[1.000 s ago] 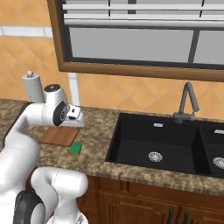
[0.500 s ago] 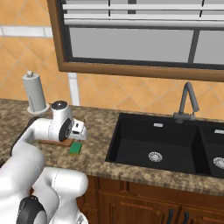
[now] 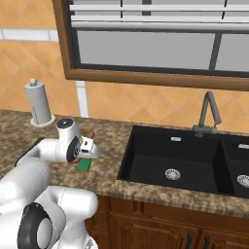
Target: Pick up the sponge from the counter and clean the cutting board by briefly scrubbing or pressing down on the cutting board. Once finished, release the sponge.
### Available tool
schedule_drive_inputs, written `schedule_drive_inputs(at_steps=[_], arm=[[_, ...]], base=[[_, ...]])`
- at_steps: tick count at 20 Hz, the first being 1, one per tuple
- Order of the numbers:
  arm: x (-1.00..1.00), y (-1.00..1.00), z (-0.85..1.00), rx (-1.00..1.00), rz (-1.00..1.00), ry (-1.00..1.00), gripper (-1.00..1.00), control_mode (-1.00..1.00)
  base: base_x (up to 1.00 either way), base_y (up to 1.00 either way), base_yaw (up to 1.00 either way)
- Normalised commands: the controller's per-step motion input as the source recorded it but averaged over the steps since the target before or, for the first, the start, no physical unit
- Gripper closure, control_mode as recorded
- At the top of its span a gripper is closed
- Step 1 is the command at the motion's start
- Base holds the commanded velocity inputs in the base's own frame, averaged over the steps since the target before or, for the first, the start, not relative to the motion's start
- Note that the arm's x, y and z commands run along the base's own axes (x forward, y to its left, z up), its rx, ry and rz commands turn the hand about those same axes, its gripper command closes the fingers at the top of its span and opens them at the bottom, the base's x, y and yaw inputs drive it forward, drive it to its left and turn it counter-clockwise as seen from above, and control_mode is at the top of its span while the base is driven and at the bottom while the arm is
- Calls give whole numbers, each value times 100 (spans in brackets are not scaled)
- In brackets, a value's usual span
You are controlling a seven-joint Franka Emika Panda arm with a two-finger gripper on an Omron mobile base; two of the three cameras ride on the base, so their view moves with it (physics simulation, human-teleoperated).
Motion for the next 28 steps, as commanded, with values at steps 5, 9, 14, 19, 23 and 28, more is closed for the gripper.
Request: schedule_drive_inputs(at_steps=[5,9,14,19,23,28], arm=[[22,0,-20,-3,0,2,-100,-100],[4,0,-25,0,5,2,-100,-100],[0,0,-29,0,10,1,-100,-100],[0,0,-33,0,11,0,-100,-100],[0,0,-35,0,10,1,-100,-100],[0,0,-38,0,3,0,-100,-100]], base=[[0,0,0],[0,0,0],[0,0,0],[0,0,0],[0,0,0],[0,0,0]])
